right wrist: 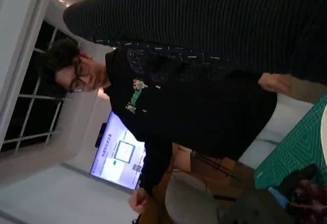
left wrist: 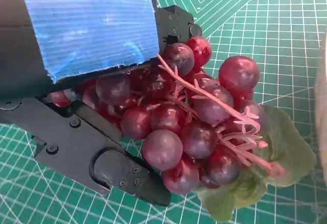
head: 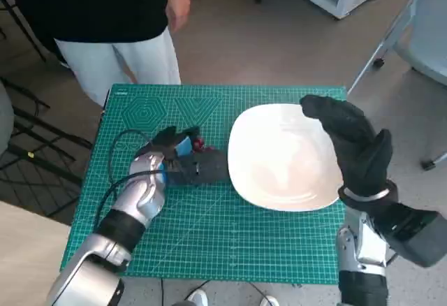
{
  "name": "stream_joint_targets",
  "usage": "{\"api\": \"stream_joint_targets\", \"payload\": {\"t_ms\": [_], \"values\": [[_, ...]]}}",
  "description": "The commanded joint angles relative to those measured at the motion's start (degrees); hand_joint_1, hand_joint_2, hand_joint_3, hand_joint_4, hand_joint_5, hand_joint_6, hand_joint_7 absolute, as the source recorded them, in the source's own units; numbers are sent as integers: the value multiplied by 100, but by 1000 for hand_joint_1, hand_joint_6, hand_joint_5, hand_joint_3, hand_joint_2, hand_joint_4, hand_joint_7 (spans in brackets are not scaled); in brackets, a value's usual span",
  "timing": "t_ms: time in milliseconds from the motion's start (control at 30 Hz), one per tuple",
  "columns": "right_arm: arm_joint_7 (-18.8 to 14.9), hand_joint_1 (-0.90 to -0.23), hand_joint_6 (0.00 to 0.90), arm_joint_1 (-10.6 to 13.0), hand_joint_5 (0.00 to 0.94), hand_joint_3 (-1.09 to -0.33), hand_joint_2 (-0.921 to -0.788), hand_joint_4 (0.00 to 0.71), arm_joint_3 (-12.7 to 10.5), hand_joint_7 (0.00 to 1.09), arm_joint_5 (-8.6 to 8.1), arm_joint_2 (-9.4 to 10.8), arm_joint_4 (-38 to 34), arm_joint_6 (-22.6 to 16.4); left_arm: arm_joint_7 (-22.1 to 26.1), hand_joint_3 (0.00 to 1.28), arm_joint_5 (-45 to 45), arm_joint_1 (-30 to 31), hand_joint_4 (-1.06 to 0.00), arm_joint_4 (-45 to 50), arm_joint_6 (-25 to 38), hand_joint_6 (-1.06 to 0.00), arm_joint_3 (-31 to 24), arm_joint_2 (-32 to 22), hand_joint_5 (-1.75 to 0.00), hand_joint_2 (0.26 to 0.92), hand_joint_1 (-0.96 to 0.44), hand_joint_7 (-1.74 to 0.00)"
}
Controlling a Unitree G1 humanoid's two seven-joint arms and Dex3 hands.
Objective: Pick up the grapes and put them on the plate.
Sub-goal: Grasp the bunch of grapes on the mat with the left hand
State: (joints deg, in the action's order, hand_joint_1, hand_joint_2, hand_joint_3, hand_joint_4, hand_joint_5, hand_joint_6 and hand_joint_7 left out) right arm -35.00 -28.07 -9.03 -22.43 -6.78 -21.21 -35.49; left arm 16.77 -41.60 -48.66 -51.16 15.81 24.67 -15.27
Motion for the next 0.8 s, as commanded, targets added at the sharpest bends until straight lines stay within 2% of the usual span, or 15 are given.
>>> {"api": "stream_joint_targets", "payload": {"t_ms": [33, 300, 467, 533, 667, 800], "values": [[-7, -501, -1, 101, 15, -576, -921, 185, -11, 395, 14, -49, -41, 29, -86, 0, 128, -100, 1, -673, -223, -146, 116, 160, 1, 701, -496, -18], [-7, -500, -1, 103, 13, -576, -921, 184, -11, 394, 27, -59, -41, 17, -199, 0, 290, -263, -1, -1125, -392, -170, 144, 231, 0, 698, -464, -22], [-14, -497, -1, 105, 12, -576, -921, 183, -14, 393, 36, -85, -37, 9, -202, 1, 513, -312, -64, -1404, -553, -247, 36, 282, -12, 690, -317, -36], [-13, -496, -1, 100, 11, -576, -921, 183, -14, 393, 36, -91, -44, 12, -261, 2, 525, -307, -148, -1434, -613, -294, 61, 273, -19, 692, -264, -34], [-4, -493, -1, 88, 11, -577, -921, 182, -4, 392, 41, -95, -57, 16, -361, 8, 492, -296, -440, -1454, -707, -385, 139, 247, -90, 713, -192, -29], [-3, -492, -1, 73, 10, -579, -921, 182, 6, 391, 38, -93, -80, 15, -501, 9, 447, -283, -574, -1481, -775, -467, 215, 232, -139, 735, -174, -26]]}}
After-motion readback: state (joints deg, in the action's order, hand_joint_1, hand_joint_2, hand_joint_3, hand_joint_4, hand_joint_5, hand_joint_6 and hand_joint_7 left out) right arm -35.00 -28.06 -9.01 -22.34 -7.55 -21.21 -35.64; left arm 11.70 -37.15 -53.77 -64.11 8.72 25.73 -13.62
